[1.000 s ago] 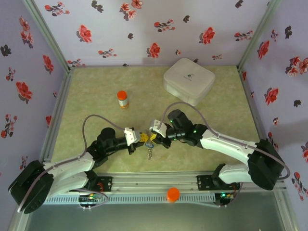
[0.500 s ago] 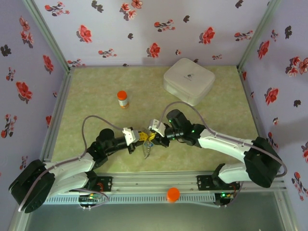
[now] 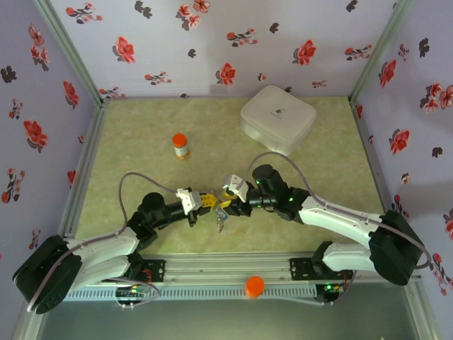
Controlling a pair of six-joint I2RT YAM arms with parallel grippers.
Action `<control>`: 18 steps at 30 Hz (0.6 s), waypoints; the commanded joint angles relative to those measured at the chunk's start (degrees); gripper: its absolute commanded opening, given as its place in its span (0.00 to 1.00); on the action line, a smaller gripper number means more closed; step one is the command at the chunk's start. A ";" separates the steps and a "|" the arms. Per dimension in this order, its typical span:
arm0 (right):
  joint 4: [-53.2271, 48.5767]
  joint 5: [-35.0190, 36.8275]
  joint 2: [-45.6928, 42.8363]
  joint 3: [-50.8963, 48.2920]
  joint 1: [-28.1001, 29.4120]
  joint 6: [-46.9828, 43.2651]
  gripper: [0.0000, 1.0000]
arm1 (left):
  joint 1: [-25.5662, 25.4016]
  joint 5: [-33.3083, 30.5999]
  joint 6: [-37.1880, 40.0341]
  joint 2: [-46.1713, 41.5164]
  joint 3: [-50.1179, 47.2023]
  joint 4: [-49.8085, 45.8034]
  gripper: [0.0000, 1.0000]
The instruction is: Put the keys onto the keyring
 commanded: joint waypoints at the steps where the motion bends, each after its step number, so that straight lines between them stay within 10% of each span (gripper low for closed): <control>1: 0.41 1.28 0.07 -1.62 0.52 -0.26 0.40 | 0.24 0.06 -1.93 -0.95 -0.25 6.15 0.00; 18: 15.60 10.70 3.11 -6.06 4.69 3.20 0.31 | 0.36 -1.72 -4.20 0.59 -0.89 12.41 0.00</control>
